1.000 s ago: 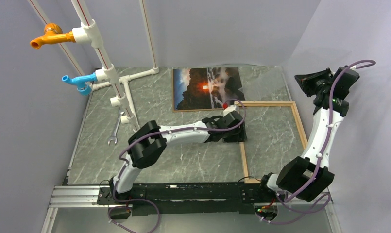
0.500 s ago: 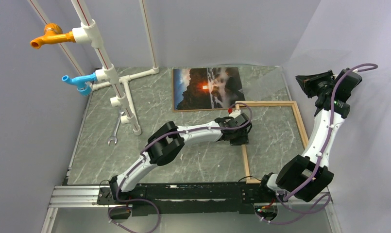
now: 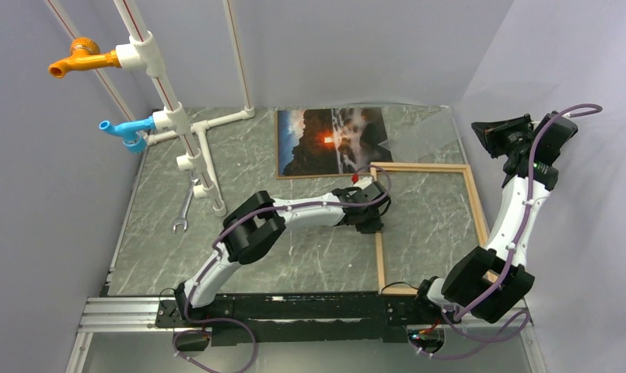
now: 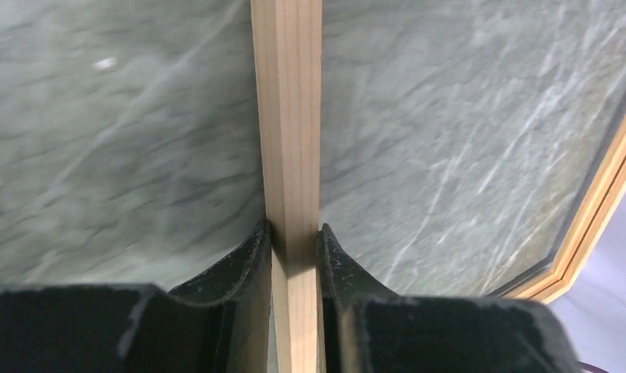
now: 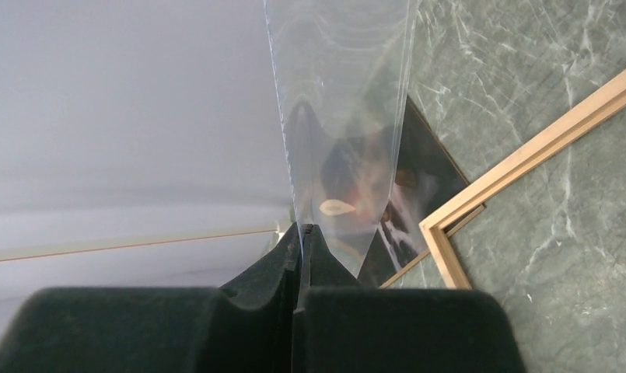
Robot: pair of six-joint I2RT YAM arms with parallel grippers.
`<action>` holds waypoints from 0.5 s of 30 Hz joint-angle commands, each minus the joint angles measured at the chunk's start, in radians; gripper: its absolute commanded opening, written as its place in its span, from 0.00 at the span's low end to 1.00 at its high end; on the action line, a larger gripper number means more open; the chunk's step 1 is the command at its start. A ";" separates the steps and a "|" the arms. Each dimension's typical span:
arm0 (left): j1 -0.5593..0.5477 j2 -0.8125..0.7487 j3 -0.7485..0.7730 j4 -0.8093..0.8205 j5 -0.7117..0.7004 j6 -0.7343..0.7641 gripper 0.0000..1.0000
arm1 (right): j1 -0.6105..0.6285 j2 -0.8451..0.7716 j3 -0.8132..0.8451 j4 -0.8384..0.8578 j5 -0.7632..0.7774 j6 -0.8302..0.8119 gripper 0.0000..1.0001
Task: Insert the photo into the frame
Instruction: Move the photo frame to the center of the board.
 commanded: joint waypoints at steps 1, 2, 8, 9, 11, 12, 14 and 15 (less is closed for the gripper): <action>0.017 -0.140 -0.120 -0.016 -0.021 0.020 0.10 | -0.008 -0.014 0.000 0.071 -0.032 0.021 0.00; 0.024 -0.162 -0.154 -0.008 -0.023 0.015 0.10 | -0.008 -0.012 0.000 0.072 -0.037 0.022 0.00; 0.071 -0.303 -0.324 0.030 -0.042 0.020 0.09 | -0.003 -0.010 -0.006 0.080 -0.050 0.020 0.00; 0.078 -0.320 -0.336 0.023 -0.041 0.037 0.09 | -0.001 -0.011 -0.008 0.080 -0.053 0.020 0.00; 0.092 -0.350 -0.345 -0.018 -0.037 0.062 0.09 | 0.006 -0.011 -0.018 0.096 -0.062 0.029 0.00; 0.098 -0.364 -0.349 -0.044 -0.039 0.073 0.09 | 0.011 -0.008 -0.021 0.102 -0.070 0.035 0.00; 0.109 -0.404 -0.383 -0.073 -0.043 0.105 0.09 | 0.025 0.000 -0.025 0.113 -0.087 0.049 0.00; 0.116 -0.424 -0.404 -0.080 -0.045 0.115 0.09 | 0.032 0.002 -0.029 0.120 -0.094 0.054 0.00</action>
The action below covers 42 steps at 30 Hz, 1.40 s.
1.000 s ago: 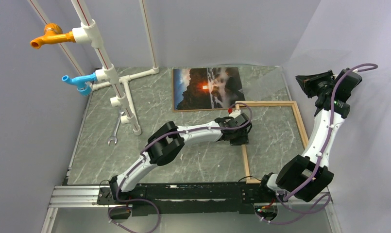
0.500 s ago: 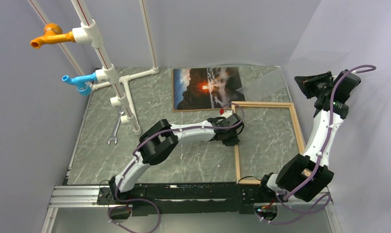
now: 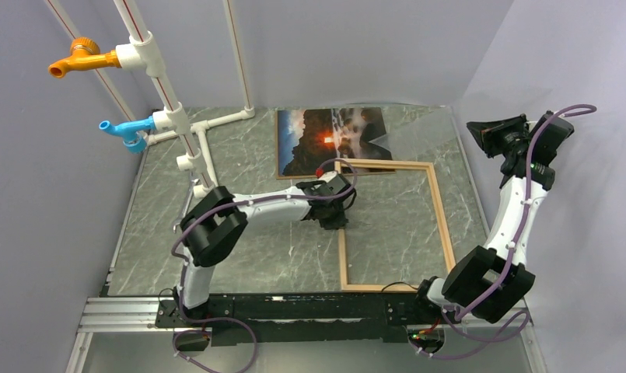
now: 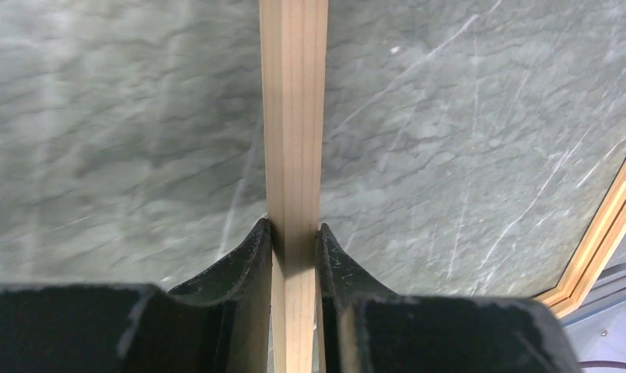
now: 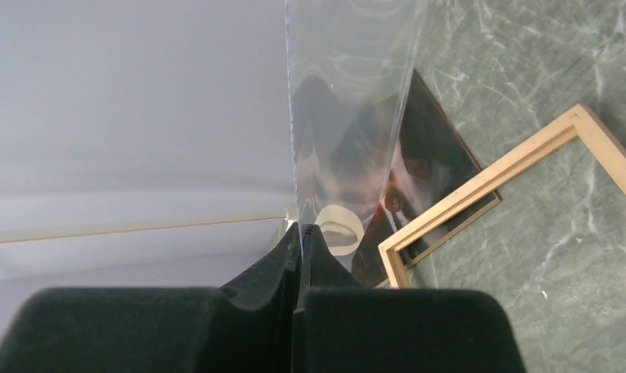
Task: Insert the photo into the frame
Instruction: Move the photo frame to the center of the board.
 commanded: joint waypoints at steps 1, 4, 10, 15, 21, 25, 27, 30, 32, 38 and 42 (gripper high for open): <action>0.025 -0.147 -0.063 -0.030 -0.006 0.078 0.09 | 0.032 0.003 -0.010 0.099 -0.058 0.044 0.00; 0.048 -0.215 -0.141 -0.018 0.008 0.111 0.09 | 0.066 0.004 -0.016 0.100 -0.058 0.039 0.00; 0.075 -0.330 -0.279 -0.022 0.015 0.163 0.11 | 0.152 0.005 -0.032 0.083 -0.065 0.009 0.00; 0.086 -0.413 -0.410 -0.007 0.010 0.204 0.13 | 0.218 0.003 -0.044 0.042 -0.097 -0.036 0.00; 0.140 -0.539 -0.622 0.081 0.033 0.209 0.17 | 0.252 -0.037 -0.093 -0.008 -0.146 -0.091 0.00; 0.148 -0.561 -0.645 0.059 0.004 0.248 0.22 | 0.293 -0.066 -0.126 -0.060 -0.160 -0.139 0.00; 0.153 -0.559 -0.634 0.037 -0.015 0.280 0.24 | 0.318 -0.083 -0.138 -0.091 -0.159 -0.170 0.00; 0.166 -0.542 -0.600 -0.004 -0.037 0.326 0.24 | 0.333 -0.107 -0.157 -0.126 -0.176 -0.199 0.00; 0.173 -0.531 -0.574 -0.035 -0.050 0.364 0.22 | 0.333 -0.122 -0.165 -0.147 -0.187 -0.216 0.00; 0.208 -0.540 -0.536 -0.078 -0.065 0.460 0.21 | 0.339 -0.140 -0.158 -0.204 -0.224 -0.265 0.00; 0.223 -0.534 -0.528 -0.083 -0.045 0.507 0.22 | 0.352 -0.136 -0.152 -0.221 -0.244 -0.279 0.00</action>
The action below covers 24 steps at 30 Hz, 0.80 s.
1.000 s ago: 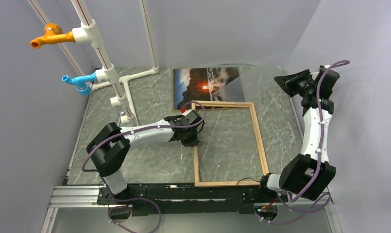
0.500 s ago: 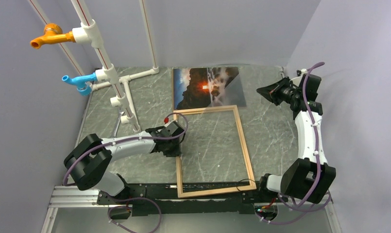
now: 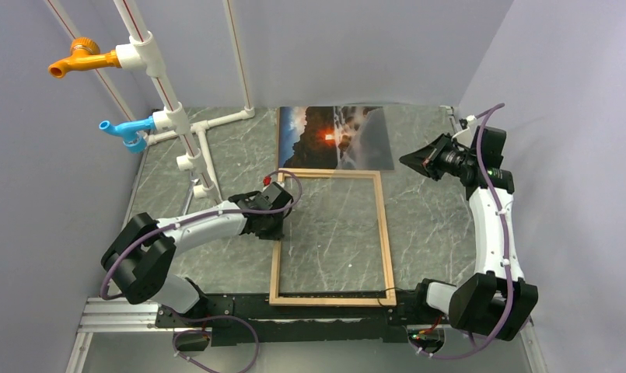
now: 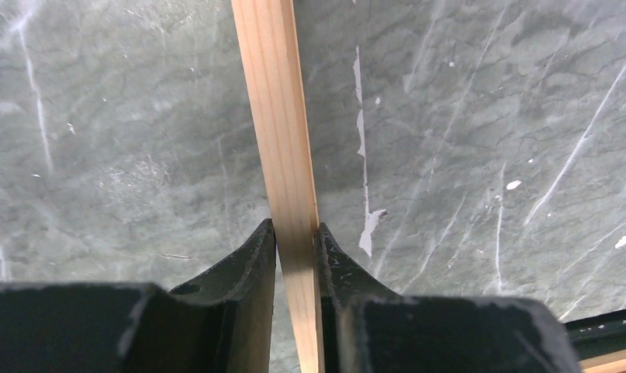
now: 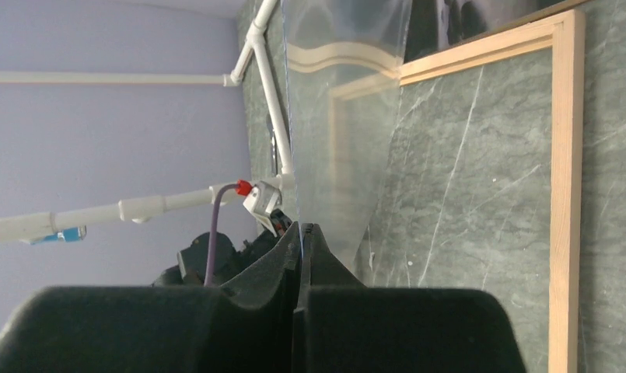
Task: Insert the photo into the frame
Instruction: Move the photo frame to the center of the board.
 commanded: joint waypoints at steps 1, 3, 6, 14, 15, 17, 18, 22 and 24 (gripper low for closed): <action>0.012 -0.006 0.038 -0.013 -0.008 0.111 0.22 | 0.020 -0.020 0.025 -0.023 -0.056 -0.040 0.00; 0.013 0.001 0.031 -0.013 -0.001 0.109 0.23 | 0.033 -0.016 0.032 -0.040 -0.059 -0.053 0.00; 0.014 0.004 0.023 -0.011 0.006 0.093 0.33 | 0.048 -0.010 0.043 -0.071 -0.068 -0.075 0.00; 0.013 -0.123 0.004 -0.086 -0.017 0.028 0.91 | 0.060 0.004 0.143 -0.260 -0.046 -0.200 0.00; 0.014 -0.153 0.005 -0.099 -0.024 0.022 0.92 | 0.061 0.009 0.171 -0.294 -0.040 -0.219 0.00; 0.013 -0.214 0.010 -0.123 -0.034 0.015 0.93 | 0.060 0.014 0.234 -0.366 -0.012 -0.253 0.00; 0.013 -0.246 0.011 -0.132 -0.038 0.013 0.93 | 0.060 0.016 0.265 -0.399 0.012 -0.266 0.00; 0.014 -0.351 0.015 -0.167 -0.059 0.001 0.94 | 0.061 0.012 0.392 -0.483 0.122 -0.287 0.00; 0.013 -0.378 0.016 -0.180 -0.066 -0.002 0.94 | 0.061 0.014 0.452 -0.516 0.198 -0.297 0.00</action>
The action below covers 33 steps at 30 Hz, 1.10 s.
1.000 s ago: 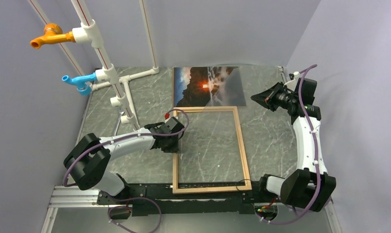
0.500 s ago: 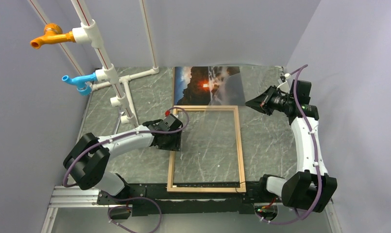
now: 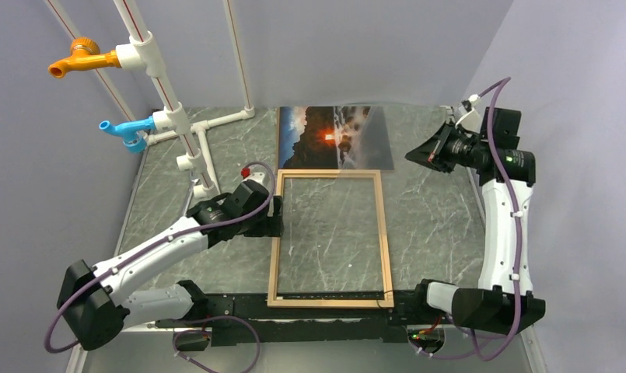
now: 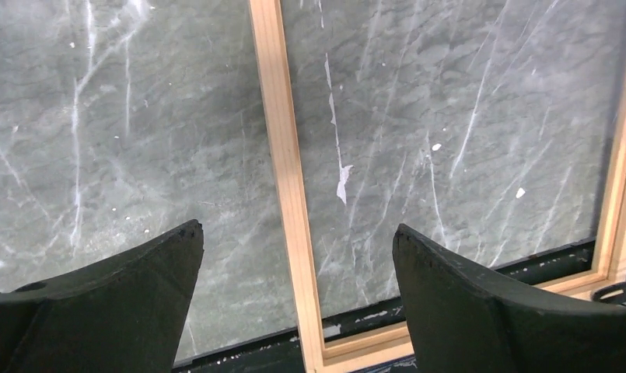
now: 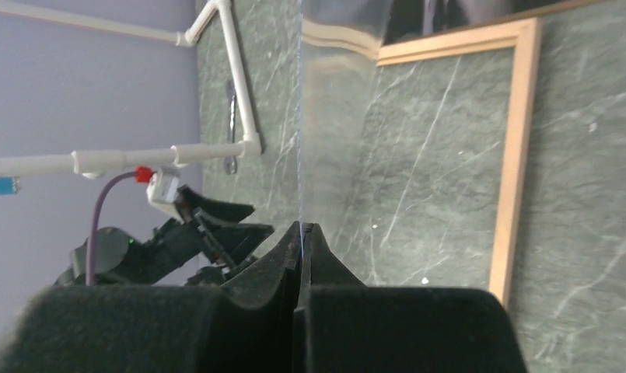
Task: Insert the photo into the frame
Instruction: Move the photo frame to the center of the board.
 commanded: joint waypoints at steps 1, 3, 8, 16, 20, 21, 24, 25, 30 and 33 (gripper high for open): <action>0.000 -0.056 0.016 -0.057 -0.040 -0.025 0.94 | 0.004 -0.012 0.158 -0.117 0.176 -0.055 0.00; 0.000 -0.063 0.016 -0.072 -0.044 -0.027 0.94 | 0.004 -0.009 0.201 -0.141 0.252 -0.062 0.00; -0.001 -0.049 0.009 -0.107 -0.055 -0.041 0.94 | 0.004 0.016 0.303 -0.199 0.415 -0.090 0.00; 0.000 -0.023 -0.008 -0.126 -0.057 -0.049 0.94 | 0.003 0.197 0.722 -0.371 0.577 -0.134 0.00; 0.000 -0.006 -0.005 -0.141 -0.058 -0.048 0.94 | 0.004 0.253 0.778 -0.402 0.568 -0.131 0.00; 0.000 -0.002 -0.002 -0.147 -0.058 -0.048 0.94 | 0.004 0.258 0.768 -0.403 0.566 -0.132 0.00; 0.000 0.006 0.002 -0.152 -0.057 -0.043 0.94 | 0.005 0.257 0.707 -0.389 0.569 -0.143 0.00; 0.000 0.008 0.002 -0.152 -0.058 -0.041 0.94 | 0.007 0.254 0.684 -0.383 0.578 -0.146 0.00; 0.000 0.019 0.005 -0.148 -0.053 -0.042 0.94 | 0.030 0.256 0.608 -0.368 0.635 -0.157 0.00; -0.001 0.025 0.004 -0.146 -0.053 -0.045 0.94 | 0.063 0.285 0.625 -0.372 0.660 -0.157 0.00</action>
